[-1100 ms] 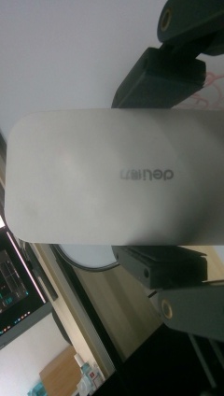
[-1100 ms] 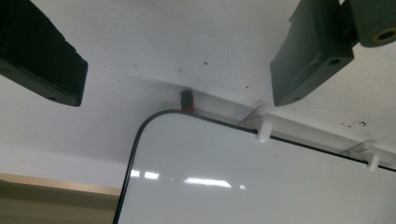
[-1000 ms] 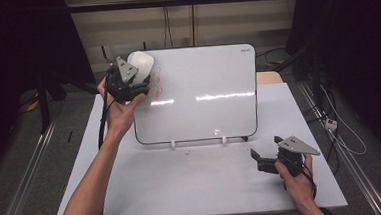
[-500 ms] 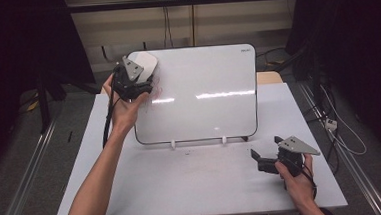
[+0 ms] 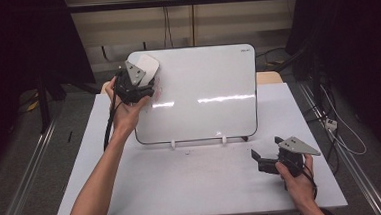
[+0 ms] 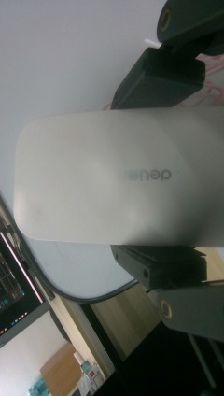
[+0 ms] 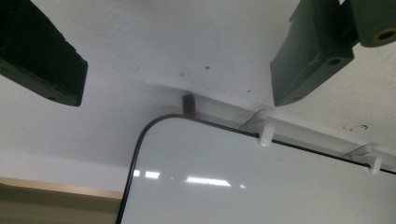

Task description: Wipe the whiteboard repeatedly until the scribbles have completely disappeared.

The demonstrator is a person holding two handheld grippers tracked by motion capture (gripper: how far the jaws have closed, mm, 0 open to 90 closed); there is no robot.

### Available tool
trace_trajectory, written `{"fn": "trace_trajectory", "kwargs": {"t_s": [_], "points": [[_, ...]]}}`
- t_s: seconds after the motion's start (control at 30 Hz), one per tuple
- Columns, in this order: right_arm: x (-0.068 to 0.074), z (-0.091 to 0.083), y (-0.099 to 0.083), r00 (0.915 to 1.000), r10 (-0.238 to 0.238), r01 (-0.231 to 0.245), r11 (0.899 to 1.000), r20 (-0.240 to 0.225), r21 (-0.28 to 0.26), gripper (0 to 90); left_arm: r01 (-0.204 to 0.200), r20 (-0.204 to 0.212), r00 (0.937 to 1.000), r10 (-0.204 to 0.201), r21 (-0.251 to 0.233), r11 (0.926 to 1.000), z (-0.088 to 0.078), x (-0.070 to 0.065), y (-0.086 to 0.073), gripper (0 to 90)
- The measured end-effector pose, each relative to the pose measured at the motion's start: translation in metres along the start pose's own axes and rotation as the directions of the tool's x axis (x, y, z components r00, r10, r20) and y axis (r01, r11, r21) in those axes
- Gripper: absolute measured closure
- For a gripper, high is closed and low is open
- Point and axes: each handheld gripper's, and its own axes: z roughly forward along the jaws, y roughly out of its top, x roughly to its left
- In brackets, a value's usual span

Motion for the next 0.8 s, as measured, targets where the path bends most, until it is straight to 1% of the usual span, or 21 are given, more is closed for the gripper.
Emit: {"fn": "trace_trajectory", "kwargs": {"t_s": [0.07,0.1,0.13,0.17,0.2,0.23,0.33,0.4,0.5,0.67,0.7,0.8], "points": [[0.001,0.0,0.0,1.0,0.0,0.0,1.0,-0.003,0.002,4.0,-0.007,0.02,0.9998,0.007,0.006,1.0,-0.002,-0.006,-0.005,31.2],[0.001,0.0,0.0,1.0,0.0,0.0,1.0,-0.004,0.002,4.0,-0.017,0.028,0.9995,0.017,0.012,0.9998,-0.003,-0.01,-0.008,31.2],[0.002,0.0,0.001,1.0,0.0,0.0,1.0,-0.004,0.002,4.0,-0.027,0.031,0.9991,0.027,0.014,0.9995,-0.004,-0.014,-0.01,31.2],[0.002,0.001,0.001,1.0,-0.005,0.005,1.0,-0.006,0.002,4.0,-0.03,0.03,0.9991,0.03,0.011,0.9995,-0.005,-0.018,-0.012,31.2],[0.002,0.001,0.001,1.0,-0.006,0.006,1.0,-0.006,0.003,4.0,-0.03,0.03,0.9991,0.03,0.011,0.9995,-0.005,-0.018,-0.012,31.2],[0.003,0.002,0.001,1.0,-0.006,0.006,1.0,-0.005,0.003,4.0,-0.029,0.028,0.9992,0.029,0.002,0.9996,-0.006,-0.021,-0.014,31.2],[0.004,0.002,0.002,0.9999,-0.007,0.007,1.0,-0.008,0.003,4.0,-0.035,0.037,0.9987,0.034,0.016,0.9993,-0.006,-0.019,-0.012,31.2],[0.003,0.002,0.002,0.9999,-0.008,0.008,1.0,-0.008,0.001,4.0,-0.024,0.046,0.9987,0.023,0.021,0.9995,-0.005,-0.018,-0.01,31.2],[0.003,0.002,0.001,0.9999,-0.009,0.009,1.0,-0.006,0.002,4.0,-0.034,0.056,0.9979,0.032,0.031,0.999,-0.004,-0.014,-0.007,31.1],[0.003,0.002,0.001,0.9999,-0.008,0.008,1.0,-0.009,0.003,4.0,-0.028,0.053,0.9983,0.026,0.032,0.9991,-0.001,-0.008,0.001,31.2],[0.002,0.002,0.001,0.9999,-0.007,0.007,1.0,-0.011,0.003,4.0,-0.018,0.053,0.9985,0.017,0.03,0.9994,0.0,-0.006,0.003,31.2],[0.002,0.002,0.001,0.9999,-0.005,0.005,1.0,-0.011,0.004,4.0,-0.017,0.046,0.9988,0.016,0.029,0.9994,0.001,-0.002,0.008,31.1]]}}
